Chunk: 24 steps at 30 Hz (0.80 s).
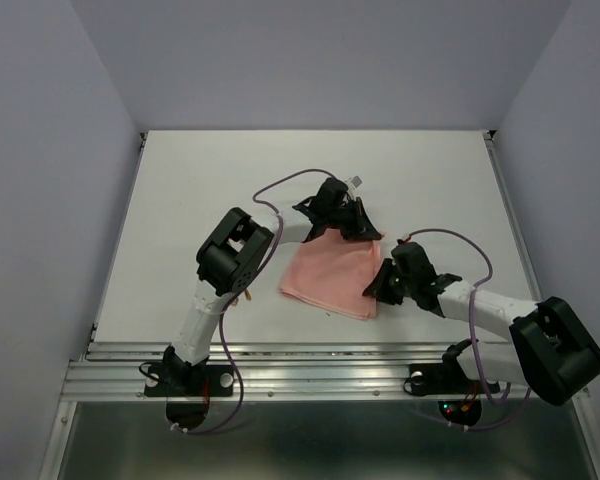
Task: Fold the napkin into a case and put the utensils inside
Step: Pick up the lower triangle-folded napkin from the center of the board.
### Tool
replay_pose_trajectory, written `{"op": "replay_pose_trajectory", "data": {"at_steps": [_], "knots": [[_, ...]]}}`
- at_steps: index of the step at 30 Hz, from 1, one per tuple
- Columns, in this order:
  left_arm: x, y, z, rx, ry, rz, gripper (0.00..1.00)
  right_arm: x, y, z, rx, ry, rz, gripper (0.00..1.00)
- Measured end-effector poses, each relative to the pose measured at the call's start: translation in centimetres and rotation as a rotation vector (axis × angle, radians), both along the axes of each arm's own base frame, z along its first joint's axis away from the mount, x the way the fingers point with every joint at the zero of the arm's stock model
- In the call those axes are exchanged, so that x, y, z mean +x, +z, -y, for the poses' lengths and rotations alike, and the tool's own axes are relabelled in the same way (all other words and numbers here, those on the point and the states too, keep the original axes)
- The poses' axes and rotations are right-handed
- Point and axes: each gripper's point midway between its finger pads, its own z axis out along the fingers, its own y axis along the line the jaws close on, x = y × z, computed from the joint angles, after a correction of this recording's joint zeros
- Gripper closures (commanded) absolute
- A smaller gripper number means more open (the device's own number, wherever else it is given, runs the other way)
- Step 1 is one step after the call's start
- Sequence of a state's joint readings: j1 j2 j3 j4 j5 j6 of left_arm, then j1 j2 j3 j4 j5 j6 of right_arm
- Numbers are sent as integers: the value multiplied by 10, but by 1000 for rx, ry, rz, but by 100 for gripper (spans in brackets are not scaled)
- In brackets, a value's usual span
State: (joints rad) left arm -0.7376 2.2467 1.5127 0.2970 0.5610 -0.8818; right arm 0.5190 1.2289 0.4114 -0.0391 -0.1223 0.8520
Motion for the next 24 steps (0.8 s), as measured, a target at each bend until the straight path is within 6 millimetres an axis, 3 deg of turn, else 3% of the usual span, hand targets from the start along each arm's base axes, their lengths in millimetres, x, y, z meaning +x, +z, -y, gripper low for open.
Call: {"op": "replay_pose_trajectory", "data": {"at_steps": [4, 15, 24], "knots": [[4, -1, -2, -9, 14, 5, 100, 4, -4, 14, -64, -77, -6, 99], [7, -5, -5, -70, 63, 7, 100, 14, 2, 65, -393, -190, -56, 99], [6, -10, -9, -125, 99, 23, 100, 8, 9, 76, -540, -175, -86, 99]]}}
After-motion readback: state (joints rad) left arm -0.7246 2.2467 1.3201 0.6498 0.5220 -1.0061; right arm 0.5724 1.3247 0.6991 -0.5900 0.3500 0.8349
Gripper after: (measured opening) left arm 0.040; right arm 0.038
